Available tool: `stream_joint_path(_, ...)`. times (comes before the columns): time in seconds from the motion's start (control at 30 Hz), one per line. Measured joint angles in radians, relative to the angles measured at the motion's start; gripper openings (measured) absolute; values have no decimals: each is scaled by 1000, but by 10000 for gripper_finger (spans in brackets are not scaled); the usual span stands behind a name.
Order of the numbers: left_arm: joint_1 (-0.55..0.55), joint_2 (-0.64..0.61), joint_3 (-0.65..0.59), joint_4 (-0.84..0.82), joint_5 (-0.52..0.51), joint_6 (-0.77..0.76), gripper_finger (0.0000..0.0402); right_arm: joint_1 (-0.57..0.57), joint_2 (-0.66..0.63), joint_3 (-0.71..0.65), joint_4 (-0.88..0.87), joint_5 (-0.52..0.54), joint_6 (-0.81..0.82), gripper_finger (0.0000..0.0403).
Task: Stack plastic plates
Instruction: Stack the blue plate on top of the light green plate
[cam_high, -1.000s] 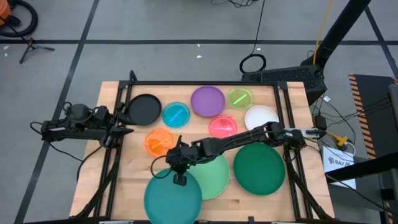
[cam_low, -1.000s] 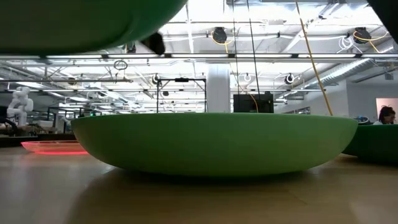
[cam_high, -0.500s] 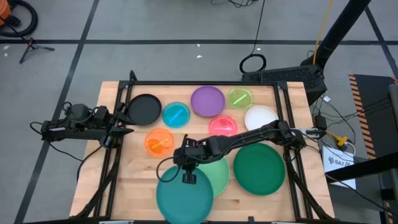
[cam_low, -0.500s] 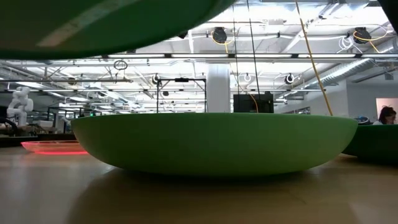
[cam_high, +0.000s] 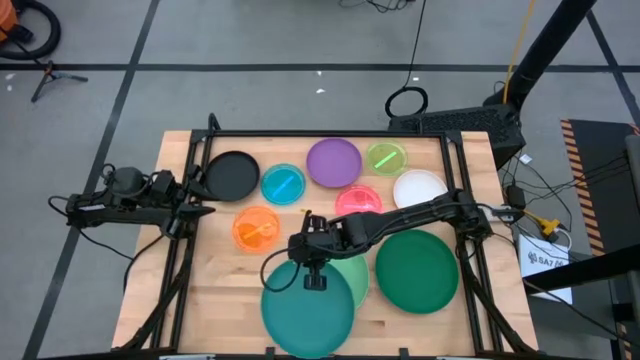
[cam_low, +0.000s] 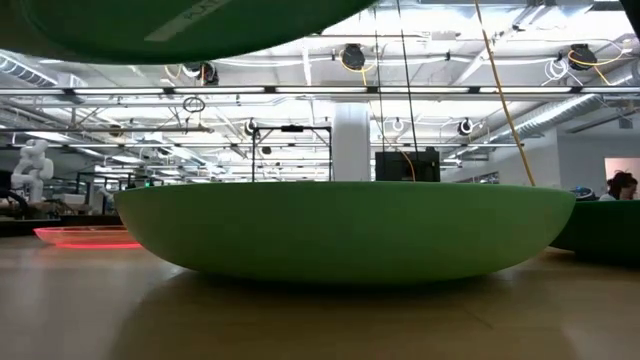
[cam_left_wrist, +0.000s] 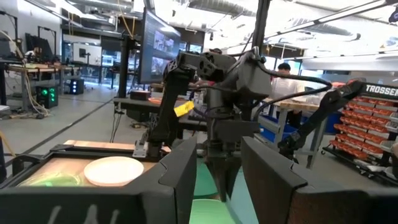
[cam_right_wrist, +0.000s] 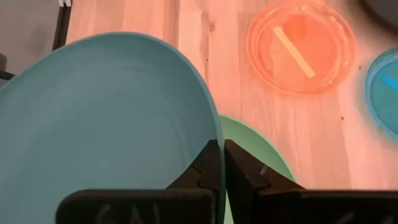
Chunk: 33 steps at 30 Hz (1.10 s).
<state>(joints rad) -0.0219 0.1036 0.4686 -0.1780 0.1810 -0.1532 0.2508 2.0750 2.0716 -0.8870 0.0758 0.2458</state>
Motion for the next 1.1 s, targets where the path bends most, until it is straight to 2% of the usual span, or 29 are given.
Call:
stream_joint_path(0.13, 0, 0, 0, -3, 0, -2, 131, 0, -49, -74, 26, 15, -16, 4)
stream_joint_path(0.23, 0, 0, 0, -5, 0, -2, 131, -5, -118, -191, 107, 34, -19, 4)
stream_joint_path(0.33, 0, 0, 0, -5, 0, -2, 131, -17, -220, -377, 247, 29, -11, 4)
stream_joint_path(0.5, 0, 0, 0, -17, -3, 0, 131, -45, -422, -744, 594, 30, 41, 4)
stream_joint_path(0.67, 0, 0, 0, -34, -79, 21, 131, -85, -549, -1017, 819, 33, 97, 4)
stream_joint_path(0.87, 0, 1, 0, -50, -179, 57, 131, -136, -582, -1175, 929, 58, 162, 4)
stream_joint_path(1.1, 0, 1, 0, -4, -210, 64, 131, -159, -574, -1206, 951, 55, 192, 4)
